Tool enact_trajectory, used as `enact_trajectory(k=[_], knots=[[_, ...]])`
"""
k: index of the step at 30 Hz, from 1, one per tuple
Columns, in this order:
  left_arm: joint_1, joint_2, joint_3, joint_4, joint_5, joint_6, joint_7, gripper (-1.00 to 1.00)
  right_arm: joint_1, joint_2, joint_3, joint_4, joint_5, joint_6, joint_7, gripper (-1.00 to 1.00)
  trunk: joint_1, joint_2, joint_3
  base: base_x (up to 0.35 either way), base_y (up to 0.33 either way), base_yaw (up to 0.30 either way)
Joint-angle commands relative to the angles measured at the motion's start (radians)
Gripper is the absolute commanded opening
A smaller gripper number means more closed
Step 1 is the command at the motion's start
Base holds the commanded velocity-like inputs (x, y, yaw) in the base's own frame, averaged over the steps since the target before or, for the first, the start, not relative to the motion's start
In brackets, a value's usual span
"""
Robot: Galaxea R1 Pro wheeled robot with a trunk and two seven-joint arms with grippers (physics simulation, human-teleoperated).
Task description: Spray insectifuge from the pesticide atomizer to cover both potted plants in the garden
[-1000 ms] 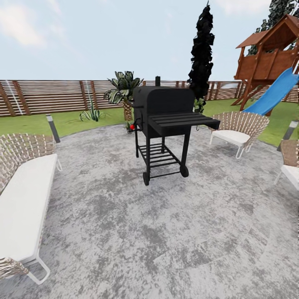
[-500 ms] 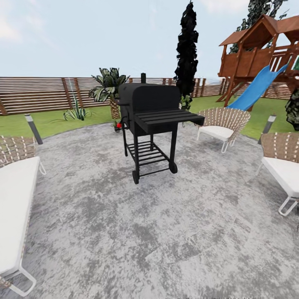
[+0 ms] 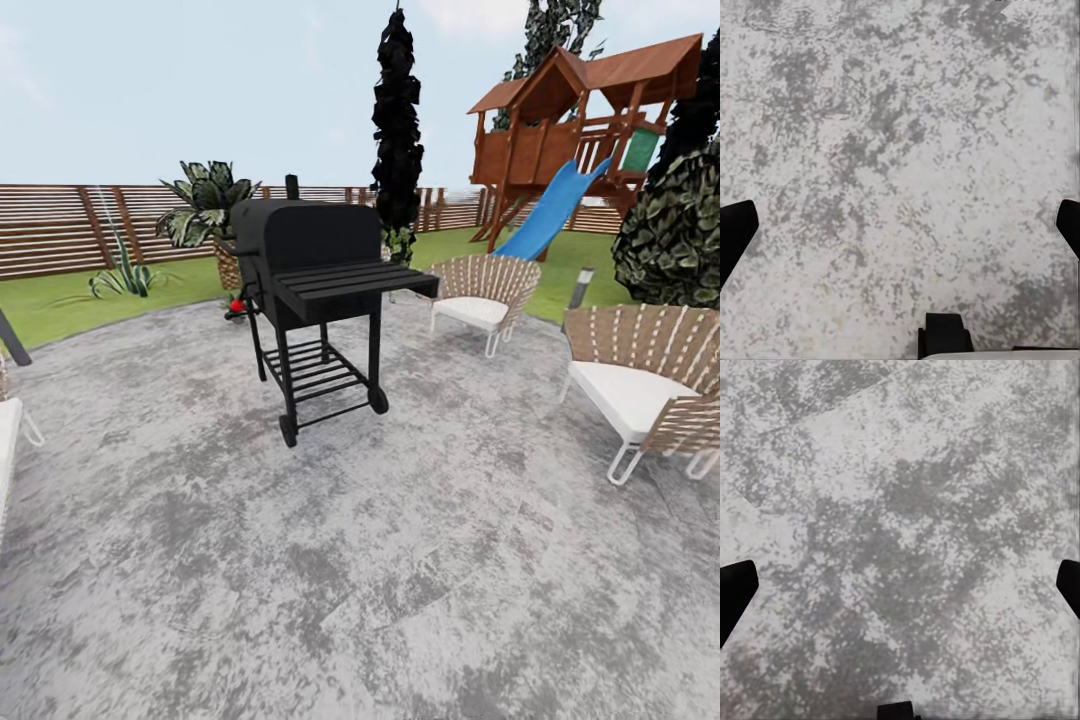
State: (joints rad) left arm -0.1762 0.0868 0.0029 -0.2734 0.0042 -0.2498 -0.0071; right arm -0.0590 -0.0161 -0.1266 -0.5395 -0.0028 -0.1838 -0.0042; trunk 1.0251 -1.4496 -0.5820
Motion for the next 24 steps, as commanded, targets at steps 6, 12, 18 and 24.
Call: enact_trajectory(k=[6,12,18,24], knots=[[0.0,0.001,0.0,0.0,0.0,-0.003,-0.001,1.0,-0.001,0.001,-0.001,0.001,0.0,-0.003,0.0,1.0,0.0,0.0,-0.001,0.0,0.0,-0.3],[0.0,0.001,0.0,0.0,0.0,-0.003,-0.001,1.0,-0.001,0.001,-0.001,0.001,0.0,-0.003,0.0,1.0,0.0,0.0,-0.001,0.0,0.0,-0.3],[0.001,0.001,0.0,0.0,0.001,-0.003,-0.001,1.0,-0.001,0.001,-0.001,0.001,0.0,-0.003,0.0,1.0,0.0,0.0,-0.001,0.0,0.0,-0.3],[0.0,0.002,0.0,0.0,0.002,-0.003,-0.001,1.0,-0.001,0.001,-0.001,0.002,0.0,-0.003,0.0,1.0,0.019,-0.035,-0.017,0.0,0.0,-0.3]])
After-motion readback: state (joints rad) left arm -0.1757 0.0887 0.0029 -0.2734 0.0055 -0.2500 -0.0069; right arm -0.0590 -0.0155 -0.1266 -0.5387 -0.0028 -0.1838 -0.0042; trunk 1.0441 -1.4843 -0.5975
